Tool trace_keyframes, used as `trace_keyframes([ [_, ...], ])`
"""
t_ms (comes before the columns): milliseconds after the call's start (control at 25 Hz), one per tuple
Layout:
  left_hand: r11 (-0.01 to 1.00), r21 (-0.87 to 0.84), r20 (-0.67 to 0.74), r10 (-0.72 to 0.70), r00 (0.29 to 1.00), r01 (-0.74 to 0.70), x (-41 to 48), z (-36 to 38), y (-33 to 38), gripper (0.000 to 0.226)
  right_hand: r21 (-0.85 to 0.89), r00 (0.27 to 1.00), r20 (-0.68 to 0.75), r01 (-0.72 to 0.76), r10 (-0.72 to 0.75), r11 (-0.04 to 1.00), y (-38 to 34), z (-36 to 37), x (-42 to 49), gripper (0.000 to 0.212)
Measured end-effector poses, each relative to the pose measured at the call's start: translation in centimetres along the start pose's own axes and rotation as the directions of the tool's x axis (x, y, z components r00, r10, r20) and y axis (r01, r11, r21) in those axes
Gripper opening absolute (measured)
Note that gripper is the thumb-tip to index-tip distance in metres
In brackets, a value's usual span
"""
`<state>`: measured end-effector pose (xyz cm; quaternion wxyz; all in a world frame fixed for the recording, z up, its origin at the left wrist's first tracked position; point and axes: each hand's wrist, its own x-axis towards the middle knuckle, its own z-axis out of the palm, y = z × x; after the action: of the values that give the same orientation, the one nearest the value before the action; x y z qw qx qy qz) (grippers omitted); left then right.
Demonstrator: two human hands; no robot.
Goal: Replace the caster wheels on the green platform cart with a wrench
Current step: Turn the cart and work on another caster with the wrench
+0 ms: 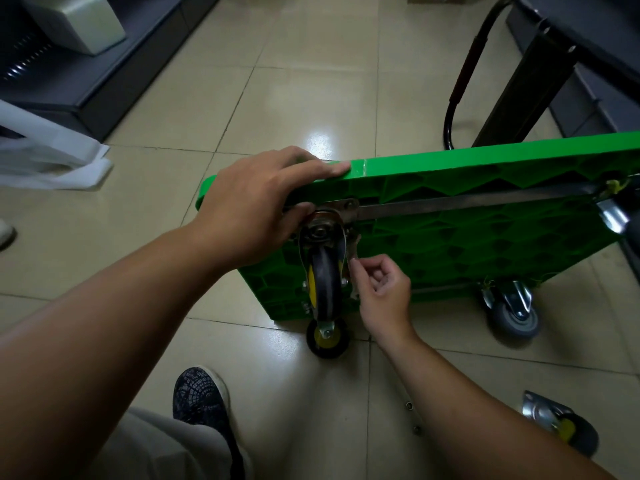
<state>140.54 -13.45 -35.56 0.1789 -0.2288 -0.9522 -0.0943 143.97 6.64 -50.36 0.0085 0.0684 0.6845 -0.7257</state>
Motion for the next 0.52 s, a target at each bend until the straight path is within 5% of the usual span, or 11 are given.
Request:
trace_keyframes([
  [240, 1.000, -0.019, 0.000, -0.001, 1.000, 0.001, 0.1, -0.1, 0.0, 0.061, 0.013, 0.996, 0.084, -0.033, 0.031, 0.999, 0.6, 0.7, 1.1, 0.014],
  [360, 1.000, -0.020, 0.002, 0.002, 1.000, -0.002, 0.1, 0.0, 0.0, 0.061, -0.176, 0.997, 0.056, 0.069, -0.060, 0.982, -0.7, -1.6, 1.8, 0.012],
  [440, 1.000, -0.011, 0.002, 0.005, 1.000, -0.005, 0.1, 0.0, 0.1, 0.062, -0.411, 0.976, 0.055, 0.215, -0.211, 0.886, -2.6, -3.7, 2.4, 0.010],
  [520, 1.000, -0.001, -0.001, 0.006, 1.000, -0.006, 0.0, 0.0, 0.1, 0.062, -0.693, 0.888, 0.144, 0.406, -0.437, 0.596, -5.0, -5.3, 2.7, 0.013],
])
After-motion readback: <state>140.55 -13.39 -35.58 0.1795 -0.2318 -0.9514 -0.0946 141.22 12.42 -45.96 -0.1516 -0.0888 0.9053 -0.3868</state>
